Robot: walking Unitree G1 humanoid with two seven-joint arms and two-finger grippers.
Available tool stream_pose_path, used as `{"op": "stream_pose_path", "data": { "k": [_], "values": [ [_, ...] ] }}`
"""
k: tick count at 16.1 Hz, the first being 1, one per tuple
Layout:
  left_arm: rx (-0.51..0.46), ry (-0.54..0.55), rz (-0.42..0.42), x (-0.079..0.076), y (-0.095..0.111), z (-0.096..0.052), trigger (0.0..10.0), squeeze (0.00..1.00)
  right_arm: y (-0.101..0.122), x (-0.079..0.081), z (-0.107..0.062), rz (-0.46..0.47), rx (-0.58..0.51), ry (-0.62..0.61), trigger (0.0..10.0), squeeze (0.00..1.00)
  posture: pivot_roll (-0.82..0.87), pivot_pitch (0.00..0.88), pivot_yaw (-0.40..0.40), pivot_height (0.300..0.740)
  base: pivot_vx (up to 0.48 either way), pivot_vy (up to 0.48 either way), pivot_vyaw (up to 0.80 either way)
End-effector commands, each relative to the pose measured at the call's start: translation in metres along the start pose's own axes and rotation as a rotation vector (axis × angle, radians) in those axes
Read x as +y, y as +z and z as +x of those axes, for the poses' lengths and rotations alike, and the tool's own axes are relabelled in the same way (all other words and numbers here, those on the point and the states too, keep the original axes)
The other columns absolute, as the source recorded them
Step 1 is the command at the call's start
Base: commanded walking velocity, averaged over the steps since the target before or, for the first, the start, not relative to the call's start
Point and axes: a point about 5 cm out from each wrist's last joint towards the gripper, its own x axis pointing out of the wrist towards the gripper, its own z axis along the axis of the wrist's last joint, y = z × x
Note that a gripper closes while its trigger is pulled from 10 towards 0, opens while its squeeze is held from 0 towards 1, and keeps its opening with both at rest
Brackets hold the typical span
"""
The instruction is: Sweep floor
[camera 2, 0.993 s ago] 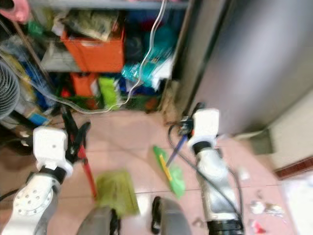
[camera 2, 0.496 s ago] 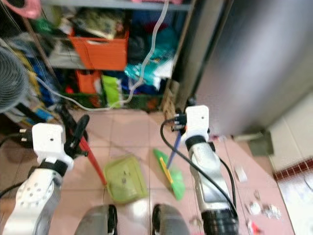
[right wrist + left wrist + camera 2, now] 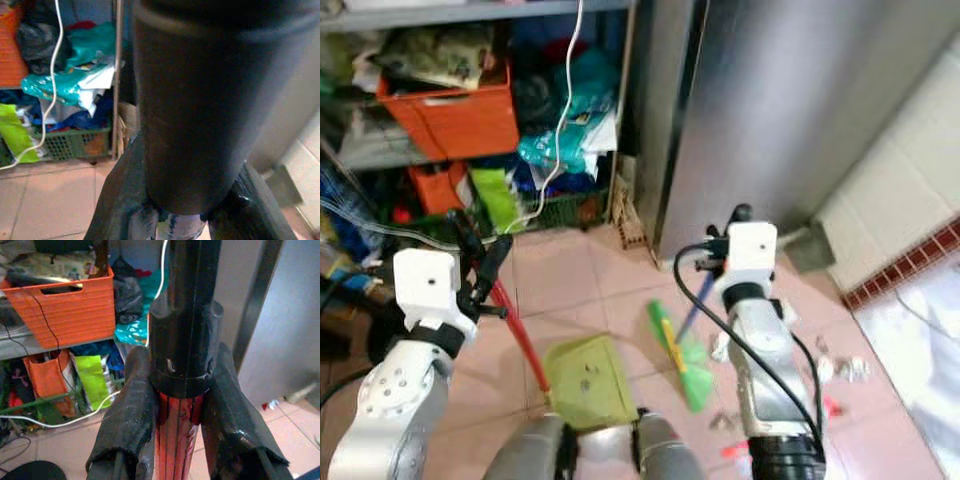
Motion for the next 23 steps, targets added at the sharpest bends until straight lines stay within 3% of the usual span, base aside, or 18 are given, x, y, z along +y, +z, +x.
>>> {"op": "stream_pose_path", "data": {
  "k": [1, 10, 17, 23],
  "values": [
    [-0.027, -0.005, 0.019, 0.0, 0.007, -0.001, 10.0, 0.0, -0.007, -0.001, 0.0, 0.004, 0.039, -0.014, 10.0, 0.0, 0.01, 0.175, -0.004, 0.74, 0.0, 0.48, -0.8],
    [-0.038, -0.004, 0.0, -0.001, 0.01, 0.001, 10.0, 0.0, -0.004, -0.002, 0.002, -0.007, 0.035, -0.026, 10.0, 0.0, 0.01, 0.188, -0.009, 0.74, 0.0, 0.468, -0.79],
    [-0.083, -0.015, 0.059, 0.0, 0.02, 0.005, 10.0, 0.0, -0.004, -0.001, 0.008, -0.015, 0.039, -0.018, 10.0, 0.0, 0.05, 0.197, -0.034, 0.74, 0.0, 0.0, -0.13],
    [-0.081, -0.008, 0.035, -0.007, 0.018, 0.005, 10.0, 0.0, 0.0, -0.003, 0.011, -0.035, 0.03, -0.011, 10.0, 0.0, 0.04, 0.196, -0.054, 0.74, 0.0, 0.0, -0.34]
  ]
}}
